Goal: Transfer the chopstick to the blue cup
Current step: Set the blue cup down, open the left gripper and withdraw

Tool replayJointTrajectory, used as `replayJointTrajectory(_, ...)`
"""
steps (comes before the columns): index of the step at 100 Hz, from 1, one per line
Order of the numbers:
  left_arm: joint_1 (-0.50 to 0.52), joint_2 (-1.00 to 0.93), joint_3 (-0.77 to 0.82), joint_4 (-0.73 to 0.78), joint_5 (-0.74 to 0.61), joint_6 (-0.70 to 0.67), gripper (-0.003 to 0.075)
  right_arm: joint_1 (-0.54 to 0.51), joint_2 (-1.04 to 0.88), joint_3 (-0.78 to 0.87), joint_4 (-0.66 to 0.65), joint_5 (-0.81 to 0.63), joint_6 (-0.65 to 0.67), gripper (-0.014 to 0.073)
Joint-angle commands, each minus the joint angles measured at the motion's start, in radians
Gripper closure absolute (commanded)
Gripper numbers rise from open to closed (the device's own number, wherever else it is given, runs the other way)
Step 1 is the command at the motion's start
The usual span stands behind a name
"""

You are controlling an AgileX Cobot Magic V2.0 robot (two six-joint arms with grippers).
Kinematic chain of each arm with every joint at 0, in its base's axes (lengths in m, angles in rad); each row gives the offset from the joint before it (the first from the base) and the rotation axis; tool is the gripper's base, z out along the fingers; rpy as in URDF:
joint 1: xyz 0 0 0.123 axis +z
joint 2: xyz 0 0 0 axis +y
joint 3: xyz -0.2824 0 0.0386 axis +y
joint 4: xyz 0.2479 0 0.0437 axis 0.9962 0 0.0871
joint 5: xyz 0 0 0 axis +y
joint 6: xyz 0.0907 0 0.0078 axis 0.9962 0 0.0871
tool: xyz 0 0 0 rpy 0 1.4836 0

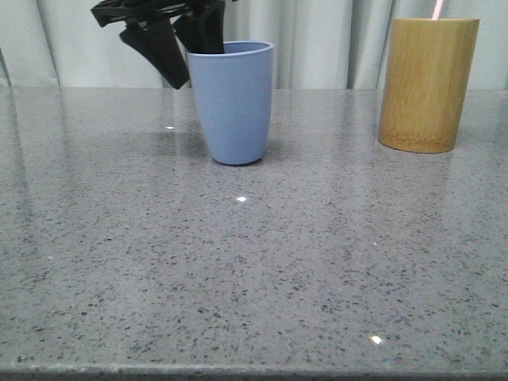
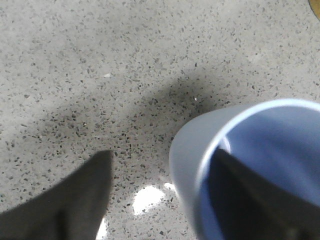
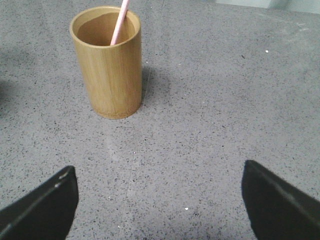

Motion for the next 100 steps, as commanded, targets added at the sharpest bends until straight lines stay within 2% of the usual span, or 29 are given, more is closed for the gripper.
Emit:
replayJointTrajectory(1,-0.01,-0.063,-0.051,-0.021,-0.013,-0.012,0.0196,-0.008,0.007,-0.035,-0.005,-0.07,-0.007,-0.0058)
replayJointTrajectory(21,-0.01,-0.095,-0.134,-0.023,0.048,-0.015,0.0197,-0.008,0.007,-0.035,-0.005,-0.07,-0.007,-0.0058)
replayJointTrajectory(58,0.011,-0.267,-0.098,0.092,0.044,-0.067,0.0197,-0.008,0.007,-0.035,-0.005,-0.07,-0.007,-0.0058)
replayJointTrajectory(77,0.041,-0.413,0.089,0.165,-0.019,-0.105,0.0197,-0.008,0.007,-0.035,-0.005,-0.07,-0.007,-0.0058)
replayJointTrajectory(100,0.162,-0.695,0.488,0.169,-0.188,-0.127,0.0197,-0.008,0.007,-0.035,-0.005,-0.07,-0.007,-0.0058)
